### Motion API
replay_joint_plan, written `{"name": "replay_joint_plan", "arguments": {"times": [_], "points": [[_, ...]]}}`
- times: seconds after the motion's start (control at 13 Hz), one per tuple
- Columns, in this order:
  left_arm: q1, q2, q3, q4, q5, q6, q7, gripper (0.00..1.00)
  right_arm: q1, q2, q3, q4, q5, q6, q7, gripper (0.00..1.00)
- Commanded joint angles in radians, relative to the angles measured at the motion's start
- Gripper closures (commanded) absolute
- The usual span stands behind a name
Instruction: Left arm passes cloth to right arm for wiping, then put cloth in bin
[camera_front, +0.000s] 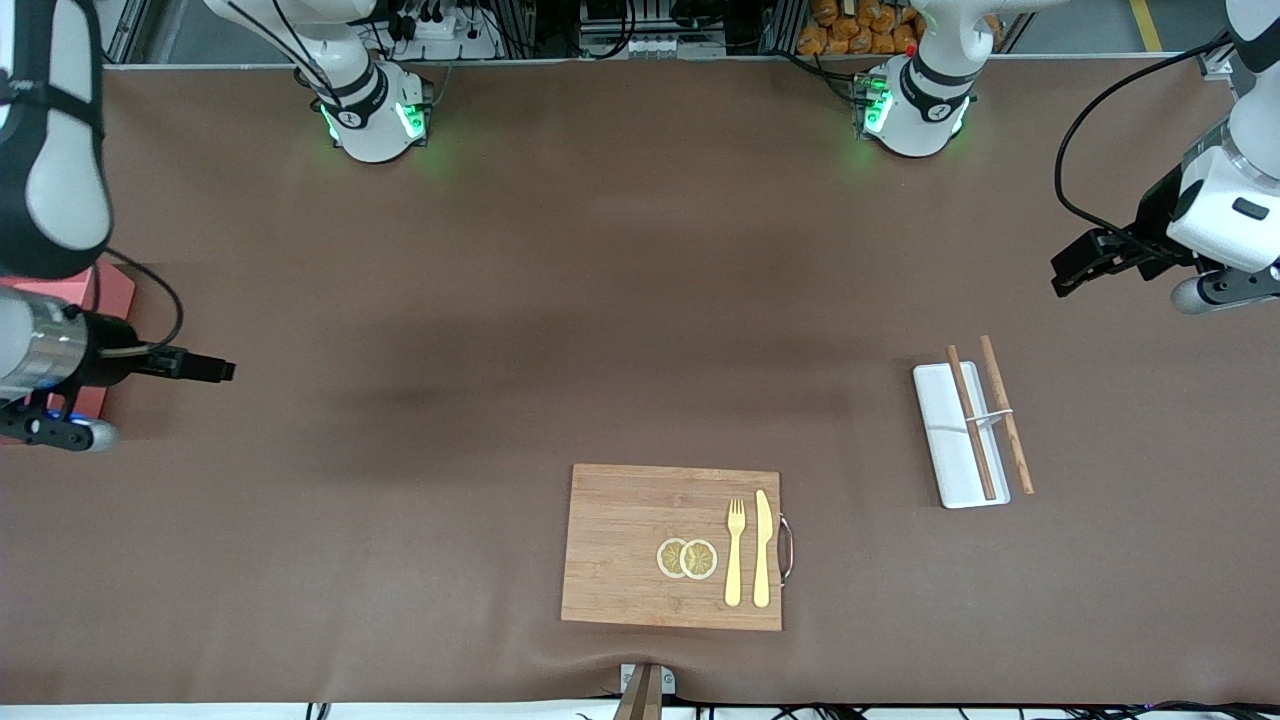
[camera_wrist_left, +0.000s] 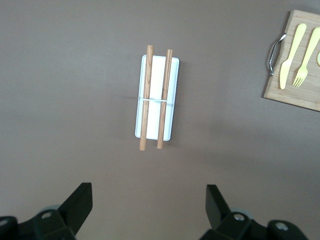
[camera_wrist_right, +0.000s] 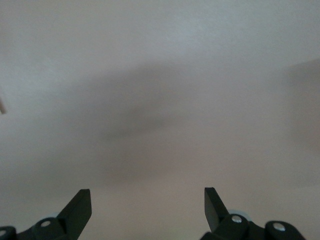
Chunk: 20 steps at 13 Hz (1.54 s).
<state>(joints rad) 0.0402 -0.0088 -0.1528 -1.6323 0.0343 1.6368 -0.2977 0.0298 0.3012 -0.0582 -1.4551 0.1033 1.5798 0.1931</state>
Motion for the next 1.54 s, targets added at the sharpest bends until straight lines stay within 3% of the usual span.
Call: {"name": "replay_joint_plan", "arguments": {"times": [0.0, 0.46, 1.08, 1.46], "points": [[0.006, -0.026, -0.004, -0.024, 0.001, 0.015, 0.002, 0.0, 0.012, -0.173, -0.011, -0.215, 0.016, 0.095, 0.028, 0.0], [0.003, -0.029, -0.005, -0.024, -0.001, 0.015, 0.002, 0.0, -0.011, -0.303, -0.014, -0.34, -0.005, 0.137, 0.0, 0.0], [0.004, -0.034, -0.005, -0.024, -0.001, 0.014, 0.0, 0.0, -0.001, -0.294, -0.009, -0.196, -0.024, 0.137, 0.0, 0.0], [0.001, -0.034, -0.008, -0.014, -0.001, 0.008, 0.015, 0.0, -0.002, -0.294, -0.009, -0.142, -0.039, 0.065, 0.0, 0.0]]}}
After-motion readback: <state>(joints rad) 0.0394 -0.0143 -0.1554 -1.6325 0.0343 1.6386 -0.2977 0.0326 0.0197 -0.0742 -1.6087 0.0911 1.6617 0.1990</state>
